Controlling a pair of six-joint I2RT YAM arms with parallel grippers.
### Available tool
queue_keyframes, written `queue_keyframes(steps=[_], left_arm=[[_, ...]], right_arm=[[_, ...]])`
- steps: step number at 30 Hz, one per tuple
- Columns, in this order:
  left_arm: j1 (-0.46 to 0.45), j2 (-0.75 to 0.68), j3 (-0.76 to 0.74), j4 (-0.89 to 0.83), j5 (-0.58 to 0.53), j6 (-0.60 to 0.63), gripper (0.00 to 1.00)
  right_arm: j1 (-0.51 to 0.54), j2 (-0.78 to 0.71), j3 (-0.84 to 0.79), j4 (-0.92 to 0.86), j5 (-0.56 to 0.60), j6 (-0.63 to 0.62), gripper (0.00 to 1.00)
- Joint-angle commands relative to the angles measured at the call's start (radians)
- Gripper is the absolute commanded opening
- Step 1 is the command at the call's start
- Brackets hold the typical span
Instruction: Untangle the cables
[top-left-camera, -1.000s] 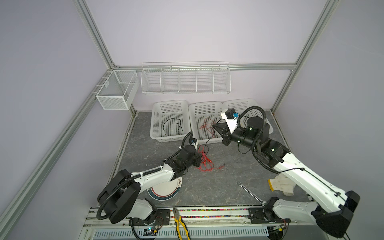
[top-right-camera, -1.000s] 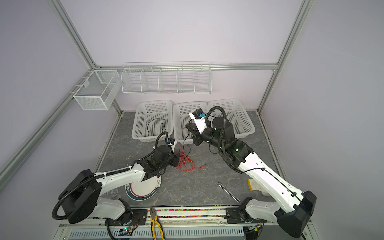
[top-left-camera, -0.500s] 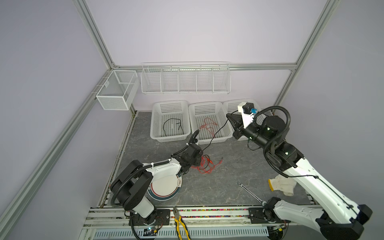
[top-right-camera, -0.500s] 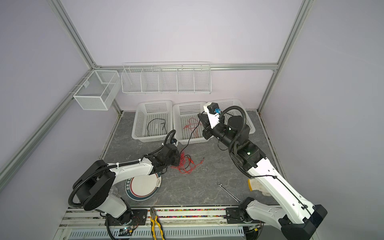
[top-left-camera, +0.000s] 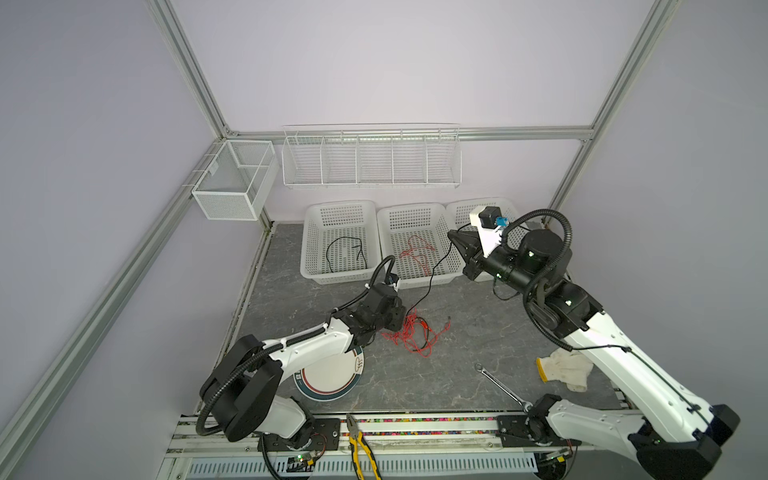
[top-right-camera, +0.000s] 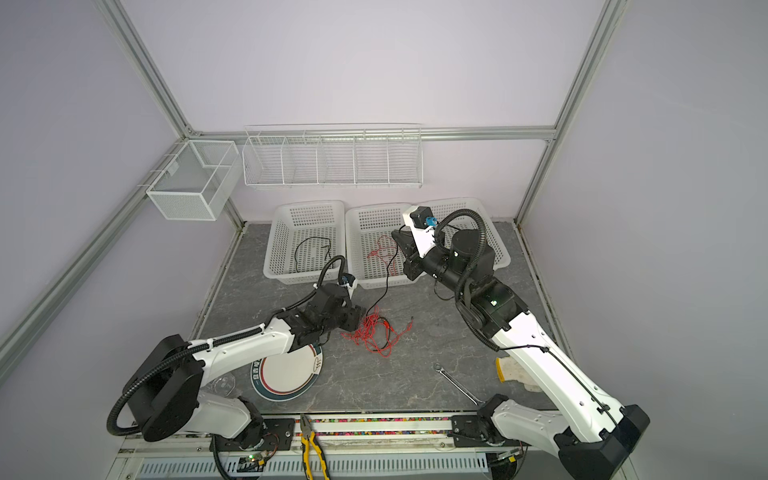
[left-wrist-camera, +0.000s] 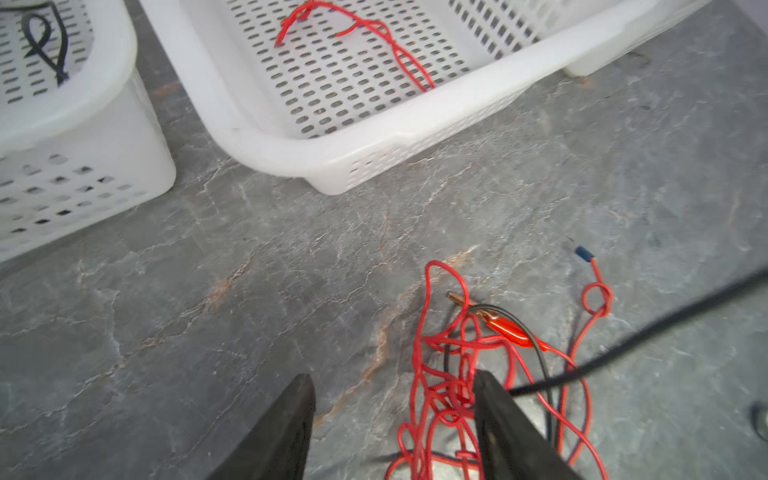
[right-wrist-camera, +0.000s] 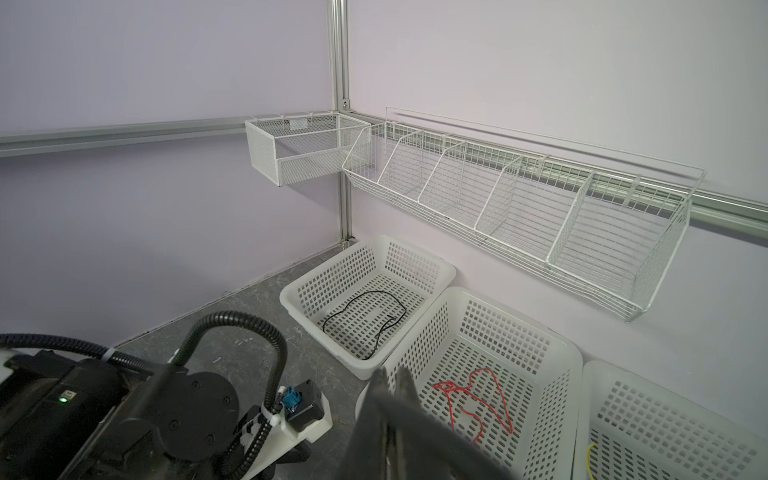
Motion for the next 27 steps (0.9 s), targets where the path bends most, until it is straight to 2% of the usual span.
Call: queue_keyframes(steps=[1,9,15,20,23,27], left_arm=[[-0.003,-0.043,-0.027,0.069,0.061,0.056,0.61],[-0.002,-0.065,-0.03,0.275,0.114,0.076,0.64],[-0.003,0.027,0.069,0.302,0.231,0.082,0.65],[-0.003,0.102,0.122,0.33,0.265,0.06,0.64],[-0.003,0.134,0.147,0.337,0.27,0.047,0.57],[-0.003,0.164,0.17,0.332,0.283,0.035,0.35]], right_arm=[[-0.006,0.011,0.001,0.006,-0.034,0.008,0.07],[-0.006,0.02,-0.001,0.012,-0.075,0.028,0.07],[-0.007,0.022,-0.007,0.024,-0.094,0.042,0.07],[-0.007,0.024,-0.007,0.03,-0.109,0.05,0.06],[-0.006,0.023,-0.007,0.034,-0.117,0.055,0.07],[-0.006,0.018,-0.017,0.04,-0.124,0.062,0.07]])
